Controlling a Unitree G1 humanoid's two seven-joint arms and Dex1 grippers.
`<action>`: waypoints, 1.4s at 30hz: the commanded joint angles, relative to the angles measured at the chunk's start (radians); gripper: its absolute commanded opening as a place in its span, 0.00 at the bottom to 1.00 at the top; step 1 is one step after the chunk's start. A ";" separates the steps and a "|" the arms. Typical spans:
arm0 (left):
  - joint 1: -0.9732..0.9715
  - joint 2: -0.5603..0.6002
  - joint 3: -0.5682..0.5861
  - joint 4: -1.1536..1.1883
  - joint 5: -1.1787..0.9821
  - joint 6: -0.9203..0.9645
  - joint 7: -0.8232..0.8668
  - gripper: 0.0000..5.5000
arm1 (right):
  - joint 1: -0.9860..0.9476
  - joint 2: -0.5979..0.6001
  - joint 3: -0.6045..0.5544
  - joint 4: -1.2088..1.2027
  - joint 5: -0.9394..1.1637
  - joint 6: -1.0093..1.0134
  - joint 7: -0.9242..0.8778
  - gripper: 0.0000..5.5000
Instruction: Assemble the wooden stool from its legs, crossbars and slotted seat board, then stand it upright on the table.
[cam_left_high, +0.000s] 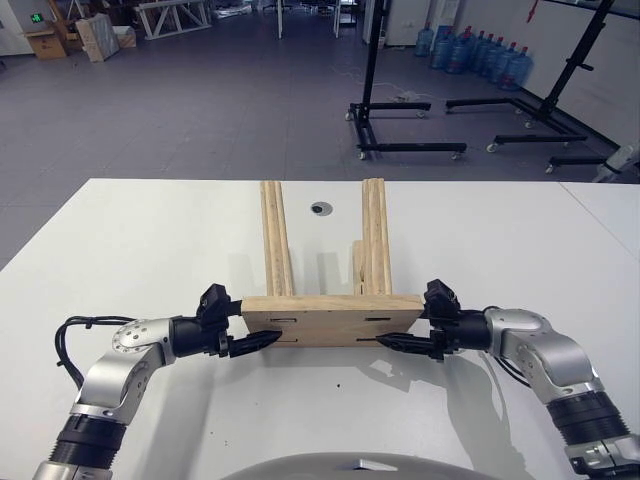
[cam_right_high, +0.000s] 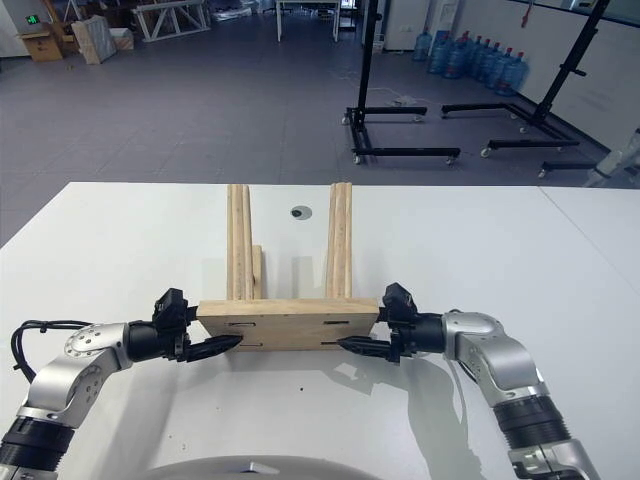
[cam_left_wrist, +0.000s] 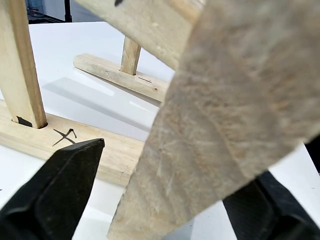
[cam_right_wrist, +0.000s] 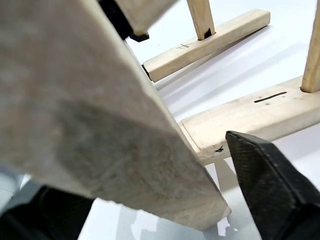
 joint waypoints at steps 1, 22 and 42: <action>-0.012 0.011 0.012 -0.009 -0.024 0.031 -0.006 0.57 | -0.029 -0.006 -0.006 0.012 -0.004 -0.007 0.010 0.59; -0.491 -0.112 0.287 -0.110 -0.478 0.810 0.570 0.43 | -0.480 0.180 -0.265 -0.010 0.499 0.873 -0.449 0.39; -0.851 -0.457 0.624 0.254 -1.011 1.002 1.789 0.37 | -0.999 0.648 -1.006 0.407 0.686 1.115 -1.666 0.38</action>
